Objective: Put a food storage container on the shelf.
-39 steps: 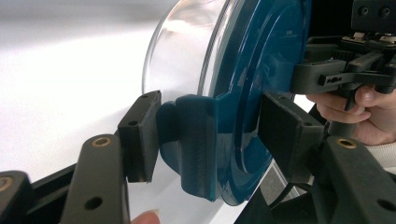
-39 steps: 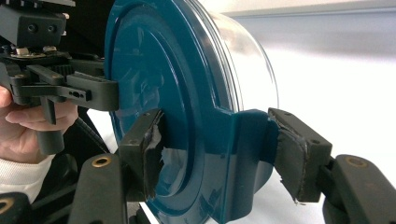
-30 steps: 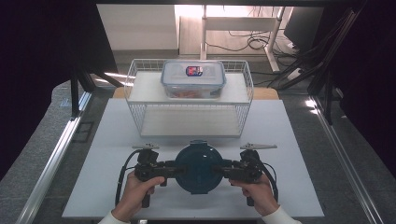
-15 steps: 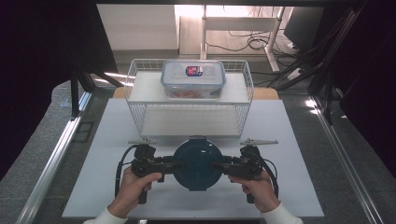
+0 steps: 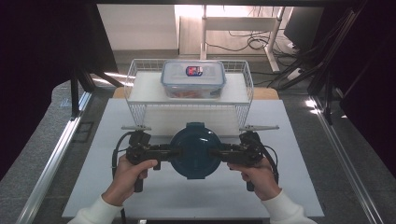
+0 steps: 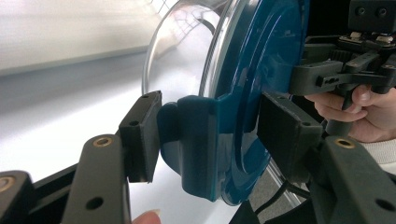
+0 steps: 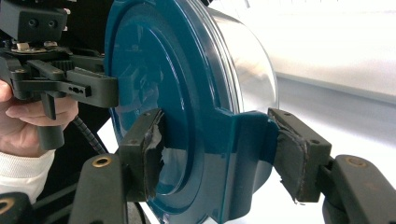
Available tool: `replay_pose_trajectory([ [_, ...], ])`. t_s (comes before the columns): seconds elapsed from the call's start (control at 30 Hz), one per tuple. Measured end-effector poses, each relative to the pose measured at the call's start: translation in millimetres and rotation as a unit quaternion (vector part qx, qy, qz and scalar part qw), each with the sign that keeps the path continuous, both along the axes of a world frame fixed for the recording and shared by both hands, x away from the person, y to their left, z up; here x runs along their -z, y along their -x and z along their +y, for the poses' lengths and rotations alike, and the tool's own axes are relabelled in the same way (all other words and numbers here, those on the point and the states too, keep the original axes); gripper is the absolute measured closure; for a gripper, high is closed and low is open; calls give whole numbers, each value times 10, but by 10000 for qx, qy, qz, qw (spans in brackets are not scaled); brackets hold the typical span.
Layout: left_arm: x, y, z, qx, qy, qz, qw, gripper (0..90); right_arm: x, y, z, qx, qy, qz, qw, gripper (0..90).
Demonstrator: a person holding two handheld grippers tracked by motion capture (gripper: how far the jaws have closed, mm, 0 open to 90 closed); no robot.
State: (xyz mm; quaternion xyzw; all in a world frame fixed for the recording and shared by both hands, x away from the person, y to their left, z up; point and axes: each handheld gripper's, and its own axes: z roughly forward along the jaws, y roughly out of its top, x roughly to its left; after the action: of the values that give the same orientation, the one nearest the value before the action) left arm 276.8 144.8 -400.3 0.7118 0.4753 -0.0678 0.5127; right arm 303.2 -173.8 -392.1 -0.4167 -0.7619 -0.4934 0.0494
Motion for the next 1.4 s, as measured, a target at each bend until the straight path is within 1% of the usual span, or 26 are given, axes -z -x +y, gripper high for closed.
replay_pose_trajectory([
  [0.2,-154,-63,48,-10,62,-46,10000,417,-173,-61,41,6,4,-65,10000,384],
  [0.43,-408,-168,72,-32,36,-207,9998,417,-423,-171,68,-10,-30,-178,9998,386],
  [0.57,-583,-265,81,8,39,-267,9996,417,-578,-245,65,4,-63,-218,9997,391],
  [0.73,-814,-377,91,36,76,-331,9994,417,-816,-328,57,14,-102,-294,9995,398],
  [0.83,-963,-463,106,18,106,-361,9993,417,-967,-413,62,35,-143,-368,9992,399],
  [0.97,-1166,-570,130,5,86,-445,9990,417,-1172,-536,83,5,-148,-457,9988,402],
  [1.07,-1294,-636,157,-21,68,-505,9987,417,-1307,-624,109,-1,-205,-503,9985,402],
  [1.27,-1579,-872,243,7,136,-575,9982,417,-1597,-802,186,64,-268,-656,9975,402],
  [1.33,-1646,-968,252,46,43,-588,9983,413,-1689,-887,206,74,-239,-693,9973,404],
  [1.4,-1686,-1065,265,18,43,-558,9984,413,-1738,-999,223,72,-242,-653,9975,404],
])
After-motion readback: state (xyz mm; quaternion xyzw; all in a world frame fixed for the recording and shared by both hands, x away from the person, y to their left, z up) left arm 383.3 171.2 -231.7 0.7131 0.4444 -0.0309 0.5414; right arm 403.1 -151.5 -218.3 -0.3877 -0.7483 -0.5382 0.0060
